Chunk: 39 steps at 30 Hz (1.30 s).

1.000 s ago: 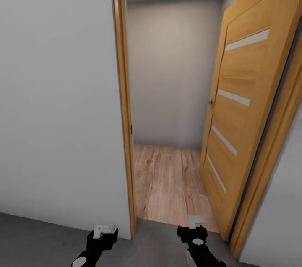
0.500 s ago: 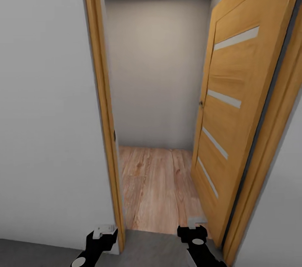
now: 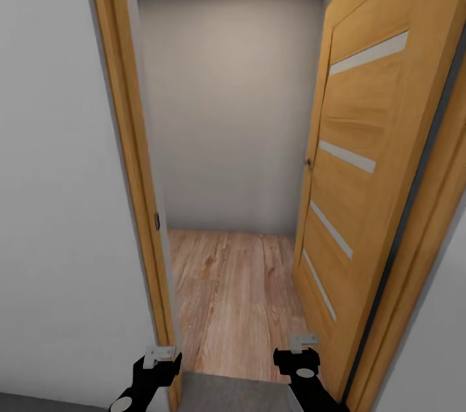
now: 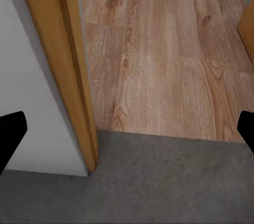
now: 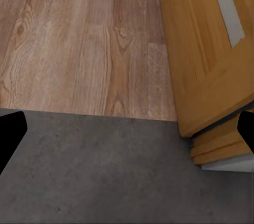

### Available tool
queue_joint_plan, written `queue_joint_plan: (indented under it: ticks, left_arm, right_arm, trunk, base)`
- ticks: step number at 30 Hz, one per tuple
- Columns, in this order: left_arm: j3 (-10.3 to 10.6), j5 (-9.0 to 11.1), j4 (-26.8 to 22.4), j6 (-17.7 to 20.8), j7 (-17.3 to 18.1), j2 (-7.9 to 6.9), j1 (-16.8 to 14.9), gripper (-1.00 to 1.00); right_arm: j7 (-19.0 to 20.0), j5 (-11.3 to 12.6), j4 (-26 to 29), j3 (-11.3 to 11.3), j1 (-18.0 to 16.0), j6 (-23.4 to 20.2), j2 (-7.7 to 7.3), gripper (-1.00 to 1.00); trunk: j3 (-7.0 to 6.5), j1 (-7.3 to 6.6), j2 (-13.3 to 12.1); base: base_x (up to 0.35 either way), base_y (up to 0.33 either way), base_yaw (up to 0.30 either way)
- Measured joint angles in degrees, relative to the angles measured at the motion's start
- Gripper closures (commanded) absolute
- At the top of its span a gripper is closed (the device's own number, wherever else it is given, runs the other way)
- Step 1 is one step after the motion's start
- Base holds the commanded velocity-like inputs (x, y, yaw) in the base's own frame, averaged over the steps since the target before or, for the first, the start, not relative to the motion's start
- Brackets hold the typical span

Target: Move the two storage containers from the living room to the garage. In the garage, place one container on the floor and stack the other container on top of it (either order is fine).

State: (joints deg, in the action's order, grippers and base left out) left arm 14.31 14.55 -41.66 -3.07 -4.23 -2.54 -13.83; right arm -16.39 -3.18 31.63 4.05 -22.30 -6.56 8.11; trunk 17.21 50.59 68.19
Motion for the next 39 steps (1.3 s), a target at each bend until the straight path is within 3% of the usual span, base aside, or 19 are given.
queue_joint_plan:
  ticks: [9,25,39]
  left_arm:
    - [0.0,0.0,0.0,0.0,0.0,0.08,0.0,-1.00]
    - [0.0,0.0,0.0,0.4,1.1,-0.01,0.0,-1.00]
    - [0.1,-0.1,0.0,0.2,1.1,-0.01,0.0,-1.00]
  right_arm:
    - [0.0,0.1,0.0,0.0,0.0,0.0,-0.04,-1.00]
    - [0.0,0.0,0.0,0.0,0.0,0.0,0.00,-1.00]
    - [0.0,-0.2,0.0,0.0,0.0,0.0,0.05,-1.00]
  trunk:
    - [-0.10,-0.01,0.0]
    - [-0.14,-0.03,0.0]
    - [-0.14,0.00,0.0]
  base:
    - [0.075,-0.010,-0.184]
    - [0.316,-0.002,-0.027]
    - [0.252,-0.165,0.000]
